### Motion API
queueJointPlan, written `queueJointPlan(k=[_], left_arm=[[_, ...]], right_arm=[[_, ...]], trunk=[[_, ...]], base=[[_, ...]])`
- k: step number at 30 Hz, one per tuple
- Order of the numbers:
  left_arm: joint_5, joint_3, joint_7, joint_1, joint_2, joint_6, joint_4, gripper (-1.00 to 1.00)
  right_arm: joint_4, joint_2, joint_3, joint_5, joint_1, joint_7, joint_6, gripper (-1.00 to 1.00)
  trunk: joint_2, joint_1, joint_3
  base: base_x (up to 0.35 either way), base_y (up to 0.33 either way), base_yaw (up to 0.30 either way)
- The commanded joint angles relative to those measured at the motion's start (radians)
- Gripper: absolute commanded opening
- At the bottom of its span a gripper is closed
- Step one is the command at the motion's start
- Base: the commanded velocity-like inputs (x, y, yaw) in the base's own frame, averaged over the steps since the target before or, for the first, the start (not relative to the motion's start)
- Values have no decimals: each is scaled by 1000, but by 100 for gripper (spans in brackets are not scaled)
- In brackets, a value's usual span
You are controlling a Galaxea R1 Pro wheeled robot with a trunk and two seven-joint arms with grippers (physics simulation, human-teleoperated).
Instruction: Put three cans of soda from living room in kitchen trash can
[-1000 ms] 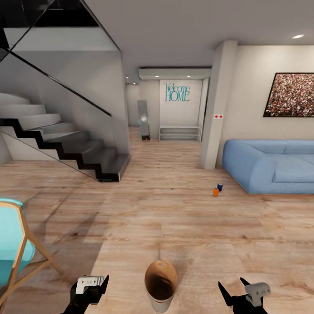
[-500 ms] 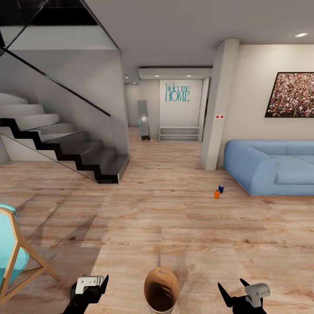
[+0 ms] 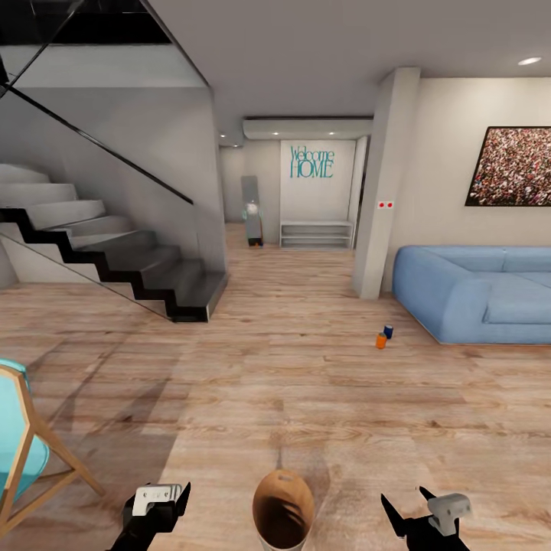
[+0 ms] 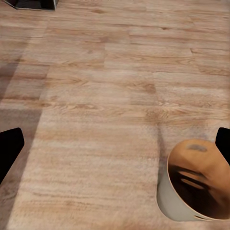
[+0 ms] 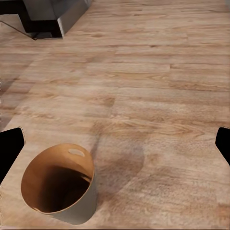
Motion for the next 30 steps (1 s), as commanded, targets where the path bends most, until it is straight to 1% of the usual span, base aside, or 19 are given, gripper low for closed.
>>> queueJointPlan(k=[1, 5, 6, 7, 8, 9, 11, 15, 16, 17, 19, 22, 23, 24, 25, 26, 27, 28, 30], left_arm=[[0, 0, 0, 0, 0, 0, 0, 100], [0, 1, 0, 0, 0, 0, 0, 100], [0, 1, 0, 0, 0, 0, 0, 100], [0, 1, 0, 0, 0, 0, 3, 100], [0, 1, 0, 0, 0, 0, 3, 100], [0, 0, 0, -1, 1, 0, 14, 100], [1, 0, 0, -1, 1, 0, 20, 100], [1, 0, 0, -1, 1, 0, 27, 100], [1, 0, 0, -1, 1, 0, 27, 100], [0, 0, 0, -1, 1, 0, 28, 100], [0, 0, 0, -1, 1, 0, 30, 100], [0, 0, 0, -1, 1, 0, 31, 100], [0, 0, 0, -1, 1, 0, 31, 100], [1, 0, -1, -1, 1, 0, 31, 100], [1, 0, -1, -1, 1, 0, 32, 100], [1, 0, -1, -2, 1, 0, 32, 100], [1, 0, -1, -2, 1, 0, 32, 100], [2, 0, -2, -1, 2, 0, 31, 100], [3, 0, -2, -1, 2, 0, 31, 100]], right_arm=[[-8, 0, 15, 1, -7, 0, 56, 100], [-31, -2, 37, 2, -52, -1, 186, 100], [-36, -3, 41, 3, -70, -1, 221, 100], [-42, -6, 49, 4, -109, -1, 288, 100], [-42, -6, 49, 4, -109, -1, 288, 100], [-48, -10, 70, 11, -185, -1, 395, 100], [-50, -10, 95, 25, -245, -1, 478, 100], [-51, -4, 161, 78, -370, -4, 645, 100], [-51, -4, 161, 78, -370, -4, 645, 100], [-50, -3, 175, 89, -403, -7, 680, 100], [-44, 7, 197, 107, -471, -16, 745, 100], [-28, 40, 216, 125, -577, -50, 852, 100], [-28, 40, 216, 125, -577, -50, 852, 100], [-18, 54, 221, 130, -611, -70, 892, 100], [-4, 68, 226, 135, -646, -95, 932, 100], [32, 91, 239, 141, -712, -153, 1006, 100], [56, 100, 246, 143, -744, -182, 1037, 100], [206, 121, 262, 145, -863, -265, 1110, 100], [320, 123, 265, 144, -926, -286, 1126, 100]], trunk=[[0, 0, 0], [0, 0, 0], [0, 0, 0], [0, 0, 0], [0, 0, 0], [0, 0, 0], [0, 0, 0], [0, 0, 0], [0, 0, 0], [0, 0, 0], [0, 0, 0], [0, 0, 0], [0, 0, 0], [0, 0, 0], [0, 0, 0], [0, 0, 0], [0, 0, 0], [0, 0, 0], [0, 0, 0]], base=[[72, 0, 0], [77, 0, 0], [80, 0, 0], [82, 0, 0], [82, 0, 0], [82, 0, 0], [71, 0, 0], [39, 0, 0], [27, 0, 0], [21, 0, 0], [15, 0, 0], [9, 0, 0], [7, 0, 0], [6, 0, 0], [4, 0, 0], [3, 0, 0], [2, 0, 0], [0, 0, 0], [0, 0, 0]])
